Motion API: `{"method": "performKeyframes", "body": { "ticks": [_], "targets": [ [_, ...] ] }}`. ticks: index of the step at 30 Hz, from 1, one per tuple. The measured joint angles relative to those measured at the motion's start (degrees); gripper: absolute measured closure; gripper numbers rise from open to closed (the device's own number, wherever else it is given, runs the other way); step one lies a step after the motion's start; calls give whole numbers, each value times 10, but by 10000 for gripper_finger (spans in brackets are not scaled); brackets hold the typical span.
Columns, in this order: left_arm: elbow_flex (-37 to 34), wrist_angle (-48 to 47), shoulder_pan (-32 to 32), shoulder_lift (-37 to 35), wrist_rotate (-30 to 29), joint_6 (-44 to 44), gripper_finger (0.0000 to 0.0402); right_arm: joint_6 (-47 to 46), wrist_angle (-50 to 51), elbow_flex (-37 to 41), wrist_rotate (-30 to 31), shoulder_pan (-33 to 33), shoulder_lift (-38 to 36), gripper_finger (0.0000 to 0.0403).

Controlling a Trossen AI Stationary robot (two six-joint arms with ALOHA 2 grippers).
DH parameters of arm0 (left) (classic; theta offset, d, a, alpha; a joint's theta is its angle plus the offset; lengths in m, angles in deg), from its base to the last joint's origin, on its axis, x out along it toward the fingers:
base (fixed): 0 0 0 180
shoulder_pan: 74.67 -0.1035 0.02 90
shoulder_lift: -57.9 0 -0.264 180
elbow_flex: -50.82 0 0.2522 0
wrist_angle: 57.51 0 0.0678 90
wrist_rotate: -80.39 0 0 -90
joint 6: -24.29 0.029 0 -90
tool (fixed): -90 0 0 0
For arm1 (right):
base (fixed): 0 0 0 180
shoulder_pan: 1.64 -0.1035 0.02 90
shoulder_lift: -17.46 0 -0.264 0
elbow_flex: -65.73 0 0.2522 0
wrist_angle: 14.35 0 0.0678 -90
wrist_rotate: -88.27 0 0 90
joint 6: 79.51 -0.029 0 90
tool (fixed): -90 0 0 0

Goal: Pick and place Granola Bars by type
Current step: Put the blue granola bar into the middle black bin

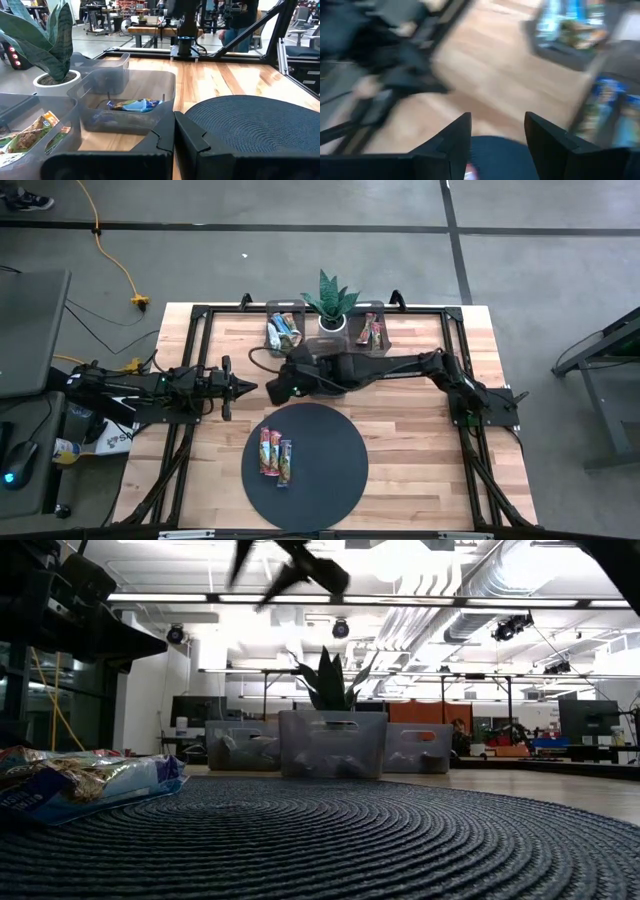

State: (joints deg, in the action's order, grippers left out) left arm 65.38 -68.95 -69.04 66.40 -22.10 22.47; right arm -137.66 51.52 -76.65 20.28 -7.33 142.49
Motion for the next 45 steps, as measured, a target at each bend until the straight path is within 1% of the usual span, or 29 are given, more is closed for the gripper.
{"method": "performKeyframes", "body": {
  "ticks": [6,10,13,16,21,29,34,35,41,45],
  "targets": [
    [0,0,0,0,0,0,400,6,-99,0,-126,-36,0,235],
    [0,0,0,0,0,0,400,6,-111,0,-166,-64,3,235],
    [0,-1,0,0,0,0,400,-4,-113,1,-175,-84,3,236],
    [0,-1,0,0,0,0,400,-43,-111,1,-157,-104,3,236],
    [0,-1,0,0,0,0,400,-89,-122,1,-90,-141,3,235],
    [0,-1,0,0,0,0,400,-134,-170,1,-42,-206,3,235],
    [0,-1,0,0,0,0,400,-175,-178,1,-7,-241,9,236],
    [0,-1,0,0,0,0,400,-184,-181,1,-1,-247,12,236],
    [0,0,0,0,0,0,400,-209,-266,1,26,-273,55,236],
    [0,0,0,0,0,0,400,-243,-286,1,24,-277,93,236]
  ]
}}
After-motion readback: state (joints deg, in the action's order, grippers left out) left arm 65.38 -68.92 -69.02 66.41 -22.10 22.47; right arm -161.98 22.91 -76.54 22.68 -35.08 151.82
